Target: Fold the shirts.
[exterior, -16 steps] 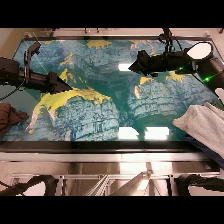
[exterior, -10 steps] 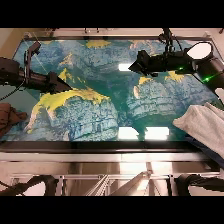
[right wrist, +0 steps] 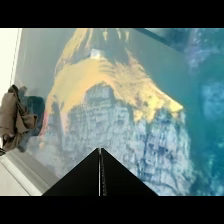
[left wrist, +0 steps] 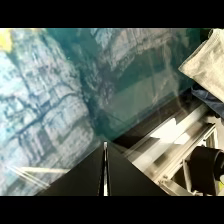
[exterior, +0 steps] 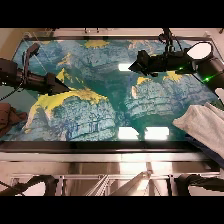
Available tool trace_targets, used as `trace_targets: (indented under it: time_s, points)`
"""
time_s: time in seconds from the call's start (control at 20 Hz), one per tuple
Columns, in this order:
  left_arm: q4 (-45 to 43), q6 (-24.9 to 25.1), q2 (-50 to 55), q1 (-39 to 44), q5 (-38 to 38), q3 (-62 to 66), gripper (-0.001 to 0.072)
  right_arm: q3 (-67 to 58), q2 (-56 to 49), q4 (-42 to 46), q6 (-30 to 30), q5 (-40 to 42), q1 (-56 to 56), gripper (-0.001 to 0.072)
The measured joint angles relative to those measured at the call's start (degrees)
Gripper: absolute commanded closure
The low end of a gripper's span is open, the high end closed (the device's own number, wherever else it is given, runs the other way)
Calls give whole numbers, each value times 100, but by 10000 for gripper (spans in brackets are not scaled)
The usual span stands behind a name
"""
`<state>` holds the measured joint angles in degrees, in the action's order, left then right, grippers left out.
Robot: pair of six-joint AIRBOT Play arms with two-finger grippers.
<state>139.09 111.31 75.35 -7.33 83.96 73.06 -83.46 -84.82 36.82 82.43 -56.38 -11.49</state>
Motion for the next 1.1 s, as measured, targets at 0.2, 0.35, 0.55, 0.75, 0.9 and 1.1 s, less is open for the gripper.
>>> trace_targets:
  time_s: [0.2,0.35,0.55,0.75,0.9,1.1]
  points:
    - [-2,2,0,-365,251,0,343,0,0,0,0,0,0,696]
    - [-103,-2,0,-765,387,0,-7,0,0,0,2,13,0,695]
    - [-713,-35,0,-1537,306,0,-7,0,-7,0,2,72,0,695]
    - [-1910,-483,13,-2824,-280,0,-7,0,-22,-2,2,455,0,695]
    - [-2439,-789,125,-3952,-935,0,-7,0,-28,-68,20,789,0,695]
    - [-2710,-850,603,-4948,-1401,0,-7,0,-37,-201,20,1032,0,695]
